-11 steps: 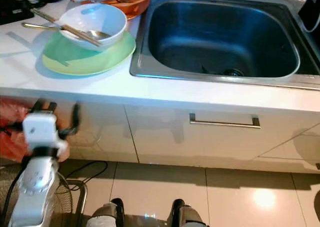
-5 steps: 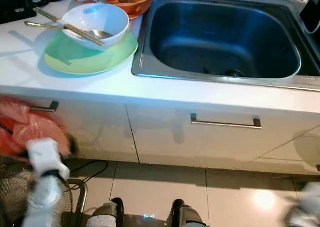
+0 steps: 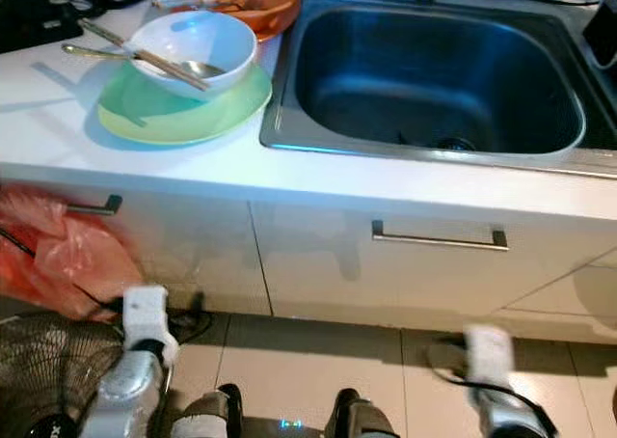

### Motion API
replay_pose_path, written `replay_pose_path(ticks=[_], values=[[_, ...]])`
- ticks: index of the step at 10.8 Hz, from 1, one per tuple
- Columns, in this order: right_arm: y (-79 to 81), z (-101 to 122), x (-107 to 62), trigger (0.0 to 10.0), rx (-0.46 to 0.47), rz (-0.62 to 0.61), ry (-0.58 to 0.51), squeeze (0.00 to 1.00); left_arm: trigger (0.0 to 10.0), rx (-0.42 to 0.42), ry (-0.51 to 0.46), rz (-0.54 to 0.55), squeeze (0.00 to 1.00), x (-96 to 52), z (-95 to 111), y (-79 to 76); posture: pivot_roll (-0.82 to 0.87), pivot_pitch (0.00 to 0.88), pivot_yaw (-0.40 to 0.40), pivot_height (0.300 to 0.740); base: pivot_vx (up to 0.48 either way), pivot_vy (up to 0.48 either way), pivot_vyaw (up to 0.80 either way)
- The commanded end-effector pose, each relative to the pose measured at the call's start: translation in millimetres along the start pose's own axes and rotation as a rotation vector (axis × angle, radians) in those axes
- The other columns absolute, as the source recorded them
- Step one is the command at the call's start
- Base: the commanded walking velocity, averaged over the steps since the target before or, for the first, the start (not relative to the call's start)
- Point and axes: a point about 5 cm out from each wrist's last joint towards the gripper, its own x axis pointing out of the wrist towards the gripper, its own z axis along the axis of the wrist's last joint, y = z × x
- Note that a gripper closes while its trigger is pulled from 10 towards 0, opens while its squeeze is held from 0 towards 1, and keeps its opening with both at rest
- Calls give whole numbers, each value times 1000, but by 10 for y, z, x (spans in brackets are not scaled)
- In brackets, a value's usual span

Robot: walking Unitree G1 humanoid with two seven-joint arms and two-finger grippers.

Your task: Kitchen organization

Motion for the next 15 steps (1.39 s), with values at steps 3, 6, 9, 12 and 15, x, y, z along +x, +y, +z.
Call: replay_pose_path(ticks=[3,6,9,12,15], values=[[268,77,3,10000,-87,208,-107,0,10000,13,159,-62,0,-35,-335,-17,161,185,-34,740,0,0,0],[471,13,-42,10000,-76,430,-133,0,10000,71,269,-132,0,-56,-507,-36,169,195,-34,740,0,0,0],[514,-45,-72,10000,-3,499,-148,0,10000,97,306,-138,0,-67,-559,17,171,196,-29,740,0,0,0],[599,-118,-100,10000,78,592,-126,0,10000,102,274,-100,0,-16,-504,-5,171,200,-29,740,0,0,0],[339,-16,-94,10000,109,567,-132,0,10000,82,242,-93,0,73,-400,-110,172,201,-32,740,0,0,0]])
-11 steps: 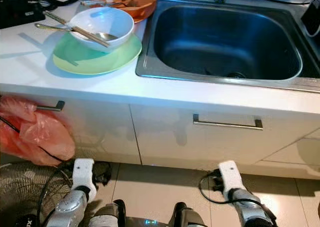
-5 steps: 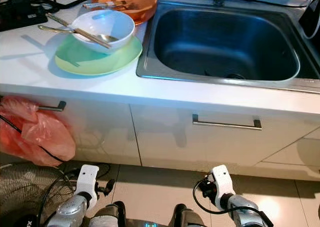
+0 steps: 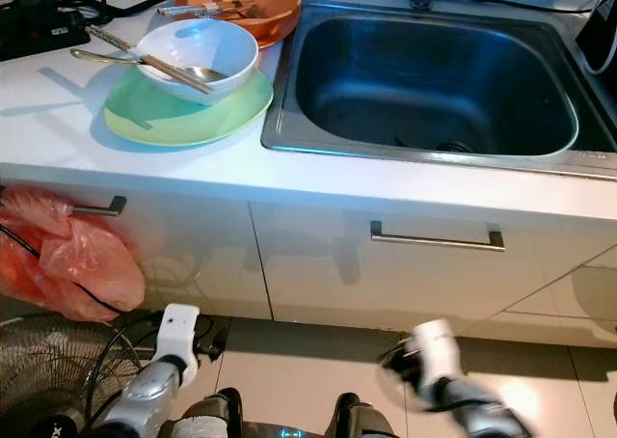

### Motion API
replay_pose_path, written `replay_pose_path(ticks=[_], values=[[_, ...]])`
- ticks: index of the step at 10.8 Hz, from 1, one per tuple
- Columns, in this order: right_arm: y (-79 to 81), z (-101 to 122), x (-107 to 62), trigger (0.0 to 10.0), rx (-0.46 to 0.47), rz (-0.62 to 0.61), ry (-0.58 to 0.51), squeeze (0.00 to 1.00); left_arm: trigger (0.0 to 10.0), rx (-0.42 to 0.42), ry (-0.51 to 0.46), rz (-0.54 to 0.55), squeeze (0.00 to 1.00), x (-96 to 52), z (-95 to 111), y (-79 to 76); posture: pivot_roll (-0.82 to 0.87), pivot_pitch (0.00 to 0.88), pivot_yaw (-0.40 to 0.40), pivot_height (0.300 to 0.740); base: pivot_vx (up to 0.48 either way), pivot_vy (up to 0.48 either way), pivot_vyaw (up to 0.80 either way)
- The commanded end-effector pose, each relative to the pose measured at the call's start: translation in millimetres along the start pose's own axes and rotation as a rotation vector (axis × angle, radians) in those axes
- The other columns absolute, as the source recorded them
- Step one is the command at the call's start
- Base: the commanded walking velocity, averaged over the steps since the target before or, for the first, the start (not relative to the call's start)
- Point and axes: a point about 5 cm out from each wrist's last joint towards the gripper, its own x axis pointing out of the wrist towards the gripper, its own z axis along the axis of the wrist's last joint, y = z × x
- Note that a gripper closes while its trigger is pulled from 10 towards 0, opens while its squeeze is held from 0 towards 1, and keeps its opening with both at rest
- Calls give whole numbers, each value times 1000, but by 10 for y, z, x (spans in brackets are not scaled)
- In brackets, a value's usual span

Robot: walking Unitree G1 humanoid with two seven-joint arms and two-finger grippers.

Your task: Kitchen organization

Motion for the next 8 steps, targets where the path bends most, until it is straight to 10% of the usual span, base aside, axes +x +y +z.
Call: replay_pose_path(ticks=[1,8], values=[[-22,-50,-29,10000,39,-10,9,0,10000,-9,25,1,0,-16,-67,-13,169,200,-30,740,0,0,0],[-210,-77,-149,10000,61,-179,1,0,10000,-74,114,72,0,-111,-301,98,161,202,-24,740,0,0,0]])
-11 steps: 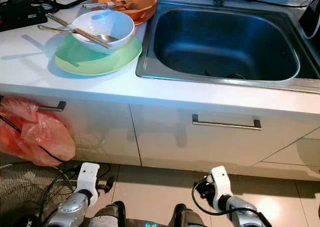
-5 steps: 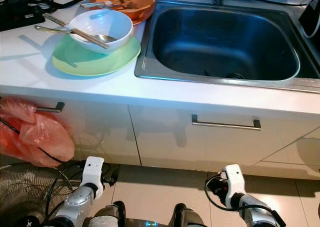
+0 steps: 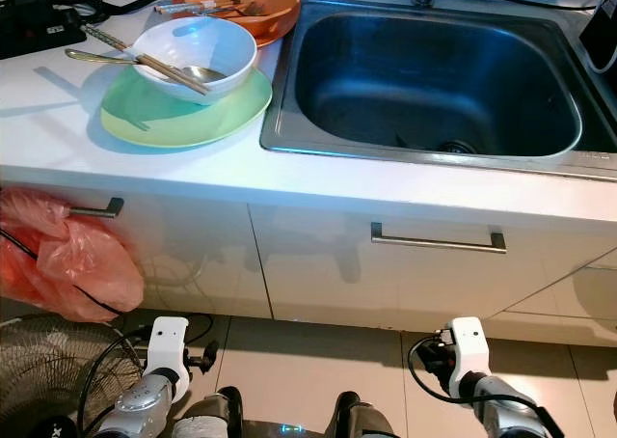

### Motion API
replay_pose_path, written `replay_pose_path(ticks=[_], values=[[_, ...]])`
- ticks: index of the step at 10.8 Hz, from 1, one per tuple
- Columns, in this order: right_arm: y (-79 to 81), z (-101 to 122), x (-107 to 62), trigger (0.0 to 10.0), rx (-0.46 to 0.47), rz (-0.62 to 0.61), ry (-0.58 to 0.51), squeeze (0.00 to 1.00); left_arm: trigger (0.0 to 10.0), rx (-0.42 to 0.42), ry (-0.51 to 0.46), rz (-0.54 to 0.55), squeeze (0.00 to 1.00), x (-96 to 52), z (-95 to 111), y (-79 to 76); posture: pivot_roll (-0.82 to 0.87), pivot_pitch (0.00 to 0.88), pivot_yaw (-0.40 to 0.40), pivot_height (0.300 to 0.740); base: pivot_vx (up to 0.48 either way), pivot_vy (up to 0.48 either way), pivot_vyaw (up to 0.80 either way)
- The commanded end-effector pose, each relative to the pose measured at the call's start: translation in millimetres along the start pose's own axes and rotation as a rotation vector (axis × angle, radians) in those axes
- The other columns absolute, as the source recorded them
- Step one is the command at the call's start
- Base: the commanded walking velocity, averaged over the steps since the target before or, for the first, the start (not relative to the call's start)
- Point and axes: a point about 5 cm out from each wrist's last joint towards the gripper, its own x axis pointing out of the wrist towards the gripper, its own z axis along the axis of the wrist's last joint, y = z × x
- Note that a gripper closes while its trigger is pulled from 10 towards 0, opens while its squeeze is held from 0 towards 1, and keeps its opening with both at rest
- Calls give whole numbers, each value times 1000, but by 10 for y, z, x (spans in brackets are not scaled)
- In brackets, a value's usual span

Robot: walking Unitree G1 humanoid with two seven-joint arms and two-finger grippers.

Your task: Kitchen organization

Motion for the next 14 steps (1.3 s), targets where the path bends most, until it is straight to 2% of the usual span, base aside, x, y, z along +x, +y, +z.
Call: replay_pose_path(ticks=[1,8,14], values=[[-3,-92,-23,10000,26,-18,21,0,10000,-11,40,9,0,-25,-95,3,162,197,-23,740,0,0,0],[57,-124,12,10000,67,-35,9,0,10000,9,38,-5,0,-9,-50,32,150,167,30,740,0,0,0],[171,-146,75,10000,118,-46,-22,0,10000,35,14,-11,0,35,95,92,140,177,71,740,0,0,0]])
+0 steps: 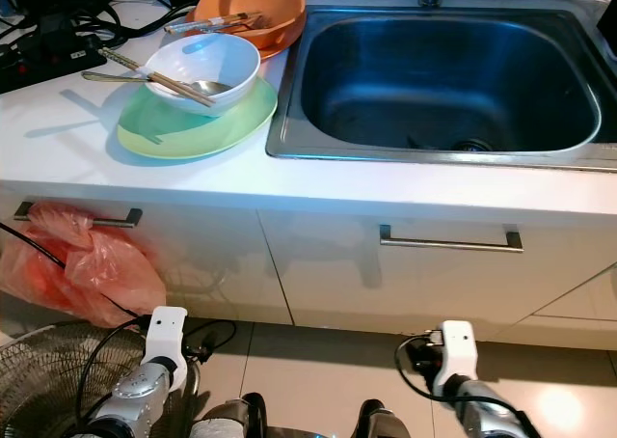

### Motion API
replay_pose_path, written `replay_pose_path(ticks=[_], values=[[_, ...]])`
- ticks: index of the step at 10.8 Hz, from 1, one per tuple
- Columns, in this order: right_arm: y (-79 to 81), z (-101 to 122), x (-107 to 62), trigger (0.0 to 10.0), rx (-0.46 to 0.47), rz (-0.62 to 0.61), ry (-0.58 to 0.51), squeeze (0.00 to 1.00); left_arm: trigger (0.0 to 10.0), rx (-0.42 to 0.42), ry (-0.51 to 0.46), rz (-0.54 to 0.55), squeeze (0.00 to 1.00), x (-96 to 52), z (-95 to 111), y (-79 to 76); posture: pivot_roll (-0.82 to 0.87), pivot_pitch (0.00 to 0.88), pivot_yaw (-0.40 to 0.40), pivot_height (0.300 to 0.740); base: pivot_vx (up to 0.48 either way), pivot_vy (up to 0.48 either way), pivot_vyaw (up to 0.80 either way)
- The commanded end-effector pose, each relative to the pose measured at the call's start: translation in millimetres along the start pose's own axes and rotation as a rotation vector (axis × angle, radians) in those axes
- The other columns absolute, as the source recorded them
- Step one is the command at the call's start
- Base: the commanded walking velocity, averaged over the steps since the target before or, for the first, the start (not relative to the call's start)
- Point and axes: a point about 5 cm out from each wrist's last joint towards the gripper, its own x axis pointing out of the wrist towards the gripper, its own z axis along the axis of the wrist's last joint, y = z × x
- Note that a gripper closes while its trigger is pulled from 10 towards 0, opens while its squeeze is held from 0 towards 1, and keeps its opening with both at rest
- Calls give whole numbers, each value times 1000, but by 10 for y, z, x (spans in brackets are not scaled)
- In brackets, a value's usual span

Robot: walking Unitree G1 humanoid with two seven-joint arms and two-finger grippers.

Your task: Kitchen organization

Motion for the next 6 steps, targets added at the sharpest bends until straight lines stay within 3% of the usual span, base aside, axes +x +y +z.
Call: replay_pose_path(ticks=[1,6], values=[[5,-92,-24,10000,29,-11,10,0,10000,14,28,2,0,-19,-54,50,146,182,75,740,0,0,0],[-5,-102,-36,10000,38,-18,-1,0,10000,-5,32,0,0,-20,-81,-11,138,187,65,740,0,0,0]])
